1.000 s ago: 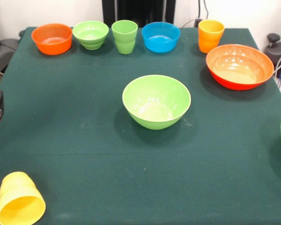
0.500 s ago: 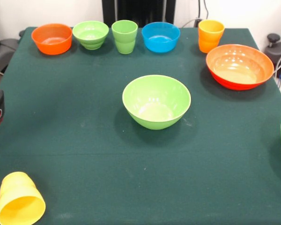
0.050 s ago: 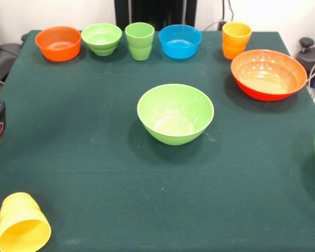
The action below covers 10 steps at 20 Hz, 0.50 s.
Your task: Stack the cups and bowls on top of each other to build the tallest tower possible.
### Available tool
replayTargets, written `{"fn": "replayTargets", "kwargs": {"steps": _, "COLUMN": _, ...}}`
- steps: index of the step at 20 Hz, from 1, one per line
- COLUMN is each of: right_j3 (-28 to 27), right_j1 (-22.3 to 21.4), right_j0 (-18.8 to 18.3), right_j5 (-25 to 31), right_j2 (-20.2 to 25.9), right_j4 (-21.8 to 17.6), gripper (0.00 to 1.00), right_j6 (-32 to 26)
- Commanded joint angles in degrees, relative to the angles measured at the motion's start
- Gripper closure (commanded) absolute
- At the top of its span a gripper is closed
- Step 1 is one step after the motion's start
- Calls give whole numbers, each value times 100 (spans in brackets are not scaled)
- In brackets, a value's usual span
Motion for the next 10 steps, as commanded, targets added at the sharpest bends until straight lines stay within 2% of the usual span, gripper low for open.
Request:
{"fn": "replayTargets", "kwargs": {"steps": 1, "right_j3": 536, "right_j1": 362, "right_j0": 564, "right_j5": -380, "right_j2": 1012, "right_j4": -627, "gripper": 100, "right_j6": -1178}}
{"fn": "replayTargets", "kwargs": {"steps": 3, "right_j3": 448, "right_j1": 383, "right_j0": 634, "right_j5": -342, "right_j2": 832, "right_j4": -813, "gripper": 100, "right_j6": -1192}}
{"fn": "replayTargets", "kwargs": {"steps": 10, "right_j3": 220, "right_j1": 402, "right_j0": 699, "right_j5": -3, "right_j2": 751, "right_j4": -1151, "gripper": 100, "right_j6": -1289}}
